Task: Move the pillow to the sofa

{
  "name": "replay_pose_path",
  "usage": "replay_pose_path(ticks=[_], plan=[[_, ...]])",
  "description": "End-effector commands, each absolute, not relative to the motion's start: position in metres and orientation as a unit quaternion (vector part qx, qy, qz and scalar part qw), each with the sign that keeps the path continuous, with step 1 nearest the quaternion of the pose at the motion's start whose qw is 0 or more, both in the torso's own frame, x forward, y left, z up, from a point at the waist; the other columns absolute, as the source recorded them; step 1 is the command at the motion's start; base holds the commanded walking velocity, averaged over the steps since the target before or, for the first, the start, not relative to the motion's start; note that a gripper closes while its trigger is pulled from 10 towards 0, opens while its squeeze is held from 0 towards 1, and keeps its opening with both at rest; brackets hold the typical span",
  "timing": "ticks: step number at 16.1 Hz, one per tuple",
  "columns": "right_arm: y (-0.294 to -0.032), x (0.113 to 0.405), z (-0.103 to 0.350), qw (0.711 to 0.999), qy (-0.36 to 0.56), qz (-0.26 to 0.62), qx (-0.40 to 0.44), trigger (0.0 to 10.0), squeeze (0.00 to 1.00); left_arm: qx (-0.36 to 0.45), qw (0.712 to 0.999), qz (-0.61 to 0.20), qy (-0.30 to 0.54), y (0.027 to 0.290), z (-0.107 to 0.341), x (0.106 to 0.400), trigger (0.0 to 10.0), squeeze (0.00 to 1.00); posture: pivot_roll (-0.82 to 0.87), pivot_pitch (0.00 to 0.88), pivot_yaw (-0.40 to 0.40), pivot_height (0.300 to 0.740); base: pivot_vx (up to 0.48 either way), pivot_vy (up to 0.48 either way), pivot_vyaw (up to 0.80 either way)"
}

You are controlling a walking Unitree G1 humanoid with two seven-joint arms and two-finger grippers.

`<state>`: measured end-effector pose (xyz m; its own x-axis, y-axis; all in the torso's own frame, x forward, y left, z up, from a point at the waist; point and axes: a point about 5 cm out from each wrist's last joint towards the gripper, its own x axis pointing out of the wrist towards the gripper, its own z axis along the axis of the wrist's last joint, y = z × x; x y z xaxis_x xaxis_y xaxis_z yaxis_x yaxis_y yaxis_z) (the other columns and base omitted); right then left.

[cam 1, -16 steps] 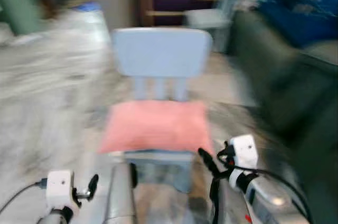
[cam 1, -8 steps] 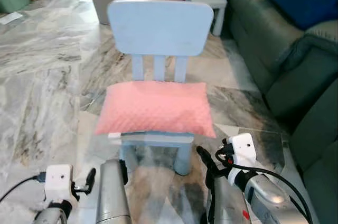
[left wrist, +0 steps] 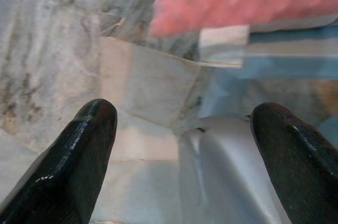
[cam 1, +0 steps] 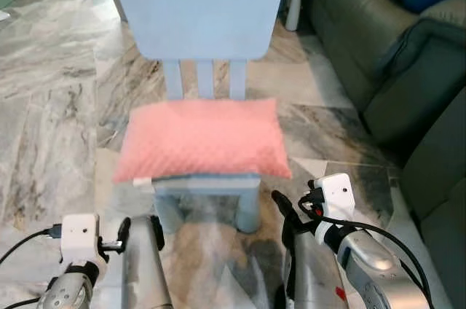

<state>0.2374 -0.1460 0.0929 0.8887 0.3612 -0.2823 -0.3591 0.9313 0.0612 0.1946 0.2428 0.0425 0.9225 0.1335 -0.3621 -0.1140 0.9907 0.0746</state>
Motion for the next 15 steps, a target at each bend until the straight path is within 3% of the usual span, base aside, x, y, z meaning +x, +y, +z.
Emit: replay_pose_path(ticks=[1, 7, 11, 15], plan=[[-0.147, 0.24, 0.097, 0.973, 0.136, 0.187, 0.004, 10.0, 0.0, 0.047, 0.981, 0.091, 0.166, 0.257, 0.052, 0.201, 10.0, 0.0, 0.03, 0.11, -0.004, 0.403, 0.0, 0.0, 0.0], [-0.154, 0.279, 0.136, 0.977, 0.071, 0.202, -0.015, 10.0, 0.0, 0.017, 0.982, 0.131, 0.131, 0.285, 0.074, 0.254, 10.0, 0.0, 0.02, 0.131, -0.013, 0.403, 0.0, 0.0, 0.0], [-0.172, 0.321, 0.179, 0.983, 0.0, 0.178, -0.033, 10.0, 0.0, -0.041, 0.972, 0.221, 0.064, 0.315, 0.111, 0.305, 10.0, 0.0, 0.01, 0.15, -0.021, 0.403, 0.0, 0.0, 0.0], [-0.166, 0.35, 0.183, 0.983, 0.038, 0.174, 0.038, 10.0, 0.0, -0.114, 0.975, 0.183, 0.059, 0.293, 0.126, 0.346, 10.0, 0.0, 0.01, 0.181, -0.032, 0.403, 0.0, 0.0, 0.0]])
